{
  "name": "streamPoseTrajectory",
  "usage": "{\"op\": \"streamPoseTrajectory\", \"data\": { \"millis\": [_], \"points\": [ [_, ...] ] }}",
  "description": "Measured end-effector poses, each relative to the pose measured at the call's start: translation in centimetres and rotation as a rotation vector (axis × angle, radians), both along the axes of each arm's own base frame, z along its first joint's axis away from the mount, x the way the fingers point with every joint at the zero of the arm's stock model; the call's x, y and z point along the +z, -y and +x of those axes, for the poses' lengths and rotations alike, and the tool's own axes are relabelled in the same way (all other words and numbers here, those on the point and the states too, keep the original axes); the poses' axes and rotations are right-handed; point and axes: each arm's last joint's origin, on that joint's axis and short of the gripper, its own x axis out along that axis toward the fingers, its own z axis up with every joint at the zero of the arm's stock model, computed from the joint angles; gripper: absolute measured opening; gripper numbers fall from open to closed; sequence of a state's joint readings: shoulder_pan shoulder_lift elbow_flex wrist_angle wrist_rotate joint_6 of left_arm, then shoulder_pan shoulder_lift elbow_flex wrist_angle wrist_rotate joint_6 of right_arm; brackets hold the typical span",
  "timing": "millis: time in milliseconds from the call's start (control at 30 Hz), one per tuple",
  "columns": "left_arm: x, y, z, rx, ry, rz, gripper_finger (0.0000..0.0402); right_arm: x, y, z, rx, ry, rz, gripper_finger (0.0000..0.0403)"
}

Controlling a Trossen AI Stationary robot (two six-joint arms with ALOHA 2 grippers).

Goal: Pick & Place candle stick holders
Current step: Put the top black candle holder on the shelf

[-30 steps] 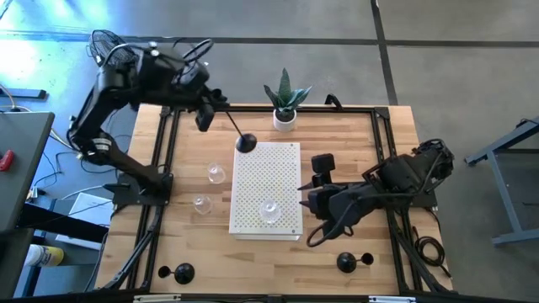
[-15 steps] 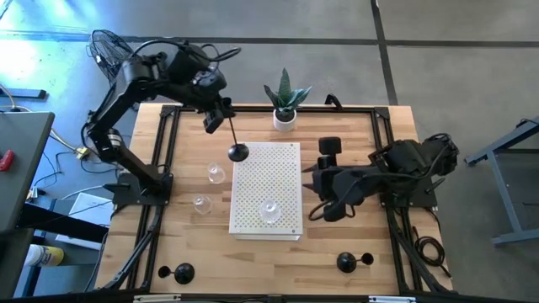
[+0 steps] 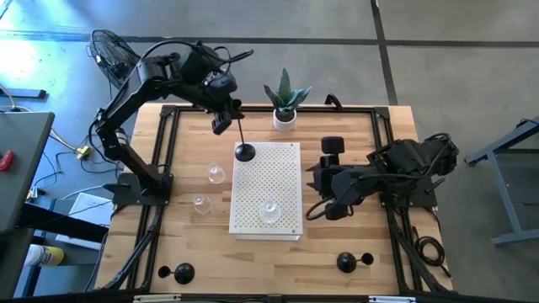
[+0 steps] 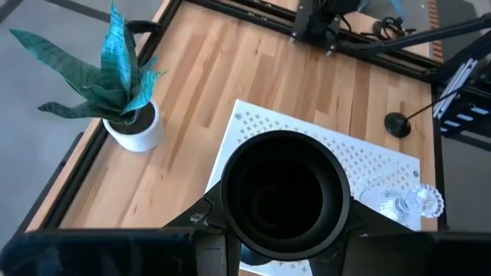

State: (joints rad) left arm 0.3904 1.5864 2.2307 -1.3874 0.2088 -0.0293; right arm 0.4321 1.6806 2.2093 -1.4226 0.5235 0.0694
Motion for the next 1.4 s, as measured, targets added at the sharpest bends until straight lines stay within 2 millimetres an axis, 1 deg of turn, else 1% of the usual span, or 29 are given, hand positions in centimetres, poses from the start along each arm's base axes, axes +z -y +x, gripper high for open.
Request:
{"op": "streamPoseTrajectory", "data": {
  "millis": [100, 200, 300, 400, 1000, 1133, 1333, 1400],
  "points": [
    [0.0, 0.2, 0.1, -0.01, -0.006, 0.037, 0.0092, 0.0, 0.0, 0.0, -0.006, 0.0, 0.005, 0.0142],
    [-0.3, 1.0, 0.9, -0.007, -0.031, 0.118, 0.0092, 0.0, 0.0, 0.0, -0.014, 0.002, 0.013, 0.0142],
    [-1.0, 1.7, 1.5, -0.054, -0.052, 0.12, 0.0092, 0.0, 0.0, 0.0, -0.017, 0.003, 0.014, 0.0142],
    [-0.9, 2.4, 1.8, -0.084, -0.027, 0.139, 0.0092, 0.0, 0.1, 0.0, -0.028, 0.01, -0.002, 0.0142],
    [-1.0, 2.4, 2.1, -0.11, -0.004, 0.134, 0.0091, 0.0, 0.1, 0.0, -0.035, 0.013, -0.001, 0.0142],
    [-1.7, 2.6, 1.4, -0.108, -0.006, 0.129, 0.0092, 0.0, 0.1, 0.0, -0.031, 0.01, 0.0, 0.0142],
    [-1.9, 3.2, -0.7, -0.1, 0.112, 0.152, 0.0092, 0.0, 0.1, 0.0, -0.027, 0.007, -0.005, 0.0142],
    [-2.0, 3.3, -1.0, -0.093, 0.14, 0.151, 0.0091, 0.0, 0.1, 0.0, -0.027, 0.006, -0.005, 0.0142]
  ]
}}
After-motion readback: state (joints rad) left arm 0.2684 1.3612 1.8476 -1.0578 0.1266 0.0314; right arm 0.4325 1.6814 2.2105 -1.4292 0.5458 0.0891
